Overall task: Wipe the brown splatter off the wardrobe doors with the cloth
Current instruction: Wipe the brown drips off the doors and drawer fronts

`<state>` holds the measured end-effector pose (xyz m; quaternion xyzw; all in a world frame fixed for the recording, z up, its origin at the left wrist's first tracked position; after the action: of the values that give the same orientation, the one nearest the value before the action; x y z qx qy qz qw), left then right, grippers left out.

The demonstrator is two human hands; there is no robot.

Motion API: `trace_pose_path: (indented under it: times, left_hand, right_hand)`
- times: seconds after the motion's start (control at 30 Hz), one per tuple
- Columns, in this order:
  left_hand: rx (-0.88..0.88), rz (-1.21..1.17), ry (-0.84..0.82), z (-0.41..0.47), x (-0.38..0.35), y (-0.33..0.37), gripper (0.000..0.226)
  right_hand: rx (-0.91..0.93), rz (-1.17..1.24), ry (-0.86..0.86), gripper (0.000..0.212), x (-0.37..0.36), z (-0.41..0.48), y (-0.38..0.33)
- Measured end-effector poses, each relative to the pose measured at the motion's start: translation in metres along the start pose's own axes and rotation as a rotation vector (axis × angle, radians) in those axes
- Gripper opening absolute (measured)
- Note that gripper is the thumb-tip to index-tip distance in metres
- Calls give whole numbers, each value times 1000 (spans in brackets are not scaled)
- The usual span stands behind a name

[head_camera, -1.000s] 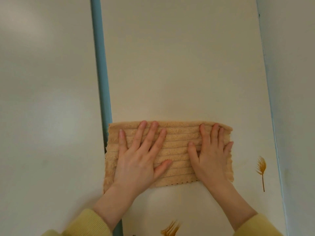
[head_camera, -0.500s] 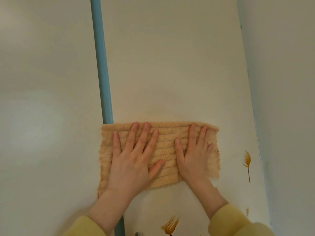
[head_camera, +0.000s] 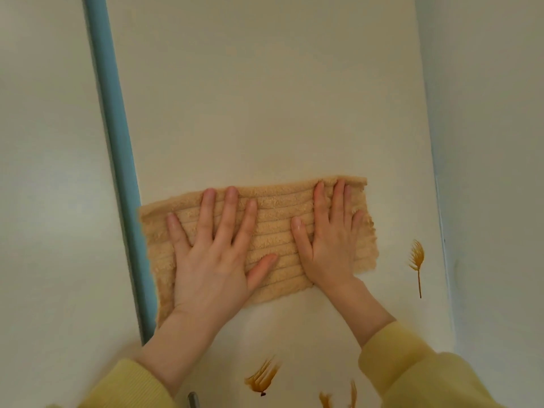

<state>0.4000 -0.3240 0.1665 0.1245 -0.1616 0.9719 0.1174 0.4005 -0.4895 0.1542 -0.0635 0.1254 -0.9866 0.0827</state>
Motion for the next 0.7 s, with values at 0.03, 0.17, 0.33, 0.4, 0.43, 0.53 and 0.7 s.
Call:
trace_pose_path:
  times: [0.03,0.17,0.33,0.4,0.43,0.53,0.7]
  left_hand:
    - [10,4,1,1,-2,6,78]
    - [48,-11,25,13,-9,39,78]
    - [60,-52,35,35,-21,95,78]
    - [67,-58,38,42,-27,120,77]
    - [74,-59,37,45,-31,131,77]
    - [82,-54,56,50,-37,157,77]
    - [85,-33,67,47,-47,188,77]
  right_hand:
    - [10,0,-4,70,2,3,6]
    - [46,2,-3,68,8,17,39]
    - [37,-25,-20,68,20,31,96]
    - [31,-22,-33,68,22,36,122]
    - [31,-20,-34,69,24,38,134]
    - [22,-16,-14,72,29,38,160]
    - [5,1,23,70,34,26,191]
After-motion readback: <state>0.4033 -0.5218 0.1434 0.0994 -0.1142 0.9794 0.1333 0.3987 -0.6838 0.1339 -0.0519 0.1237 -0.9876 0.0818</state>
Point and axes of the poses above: each hand's wrist, its own z-axis towards the middle knuckle, its own x-axis out of the back of the hand, y = z × x, the point moved 8 cm from there along z, towards the middle knuckle, and after that the axes turned 5 degrees about x, right-handed, at the moved point
